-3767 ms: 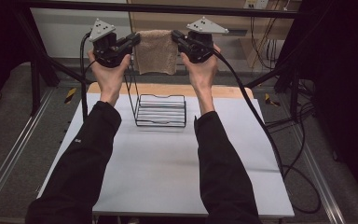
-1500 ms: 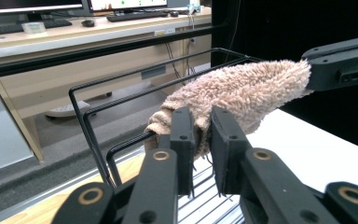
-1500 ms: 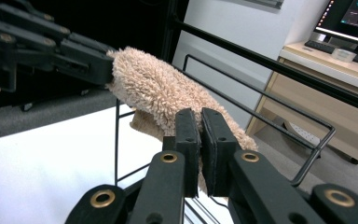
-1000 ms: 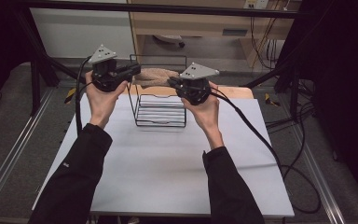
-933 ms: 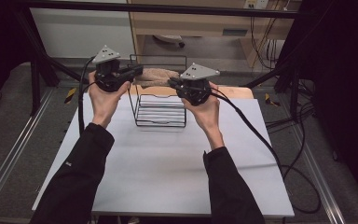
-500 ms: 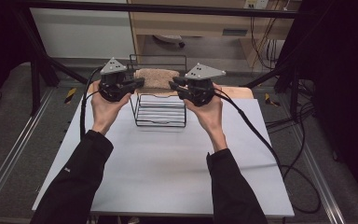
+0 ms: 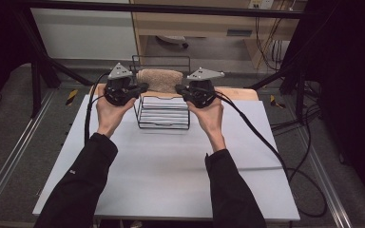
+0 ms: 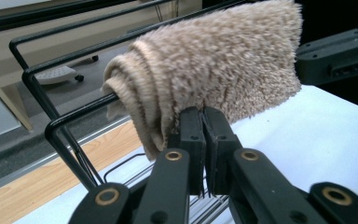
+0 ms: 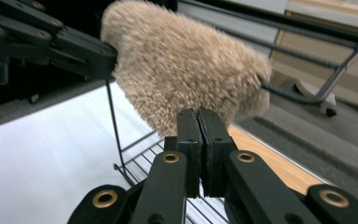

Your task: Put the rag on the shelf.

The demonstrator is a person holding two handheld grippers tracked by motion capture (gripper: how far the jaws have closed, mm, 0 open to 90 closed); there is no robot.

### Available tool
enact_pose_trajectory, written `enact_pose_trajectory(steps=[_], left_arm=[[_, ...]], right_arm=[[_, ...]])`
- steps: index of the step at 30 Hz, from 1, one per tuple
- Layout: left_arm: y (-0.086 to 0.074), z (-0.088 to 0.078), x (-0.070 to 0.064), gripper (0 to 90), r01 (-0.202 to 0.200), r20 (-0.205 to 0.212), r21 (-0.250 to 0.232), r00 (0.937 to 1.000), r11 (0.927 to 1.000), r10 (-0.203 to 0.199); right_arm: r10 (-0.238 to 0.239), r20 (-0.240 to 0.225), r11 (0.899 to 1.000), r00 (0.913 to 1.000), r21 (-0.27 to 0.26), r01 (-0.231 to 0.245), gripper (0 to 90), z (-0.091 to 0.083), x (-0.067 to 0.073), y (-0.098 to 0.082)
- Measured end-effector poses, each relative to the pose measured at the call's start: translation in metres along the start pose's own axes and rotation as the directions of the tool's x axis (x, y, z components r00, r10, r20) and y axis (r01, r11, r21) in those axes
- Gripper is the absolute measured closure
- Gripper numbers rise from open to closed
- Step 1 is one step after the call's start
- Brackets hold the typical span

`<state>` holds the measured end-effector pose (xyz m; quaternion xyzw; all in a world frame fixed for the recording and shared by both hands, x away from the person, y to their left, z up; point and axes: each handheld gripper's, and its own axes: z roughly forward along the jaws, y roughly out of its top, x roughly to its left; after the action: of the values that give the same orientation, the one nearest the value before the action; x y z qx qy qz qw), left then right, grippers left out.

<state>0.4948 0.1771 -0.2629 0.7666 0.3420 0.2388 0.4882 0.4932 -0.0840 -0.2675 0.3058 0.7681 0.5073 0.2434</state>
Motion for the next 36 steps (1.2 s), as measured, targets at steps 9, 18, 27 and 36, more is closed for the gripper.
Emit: enact_pose_trajectory(steps=[9,18,27,36], left_arm=[[-0.001,0.003,0.002,87.4,0.016,-0.006,-0.008,0.9999,0.9998,-0.016],[0.002,-0.008,-0.002,81.0,0.012,0.006,-0.016,0.9999,0.9998,-0.012],[0.001,-0.023,-0.005,61.0,0.016,0.007,0.001,0.9998,0.9999,-0.016],[-0.014,-0.036,-0.01,43.4,0.017,0.021,0.013,0.9996,0.9998,-0.017]], right_arm=[[0.001,0.0,1.0,1.0,-0.019,-0.001,85.2,0.001,-0.002,-0.002],[0.005,-0.022,0.999,0.9998,-0.051,-0.006,79.6,-0.015,-0.001,0.002],[0.013,-0.031,0.998,0.9994,-0.059,-0.015,68.7,-0.035,0.001,0.004],[0.038,-0.027,0.998,0.9989,-0.047,-0.04,51.2,-0.054,0.002,-0.004]])
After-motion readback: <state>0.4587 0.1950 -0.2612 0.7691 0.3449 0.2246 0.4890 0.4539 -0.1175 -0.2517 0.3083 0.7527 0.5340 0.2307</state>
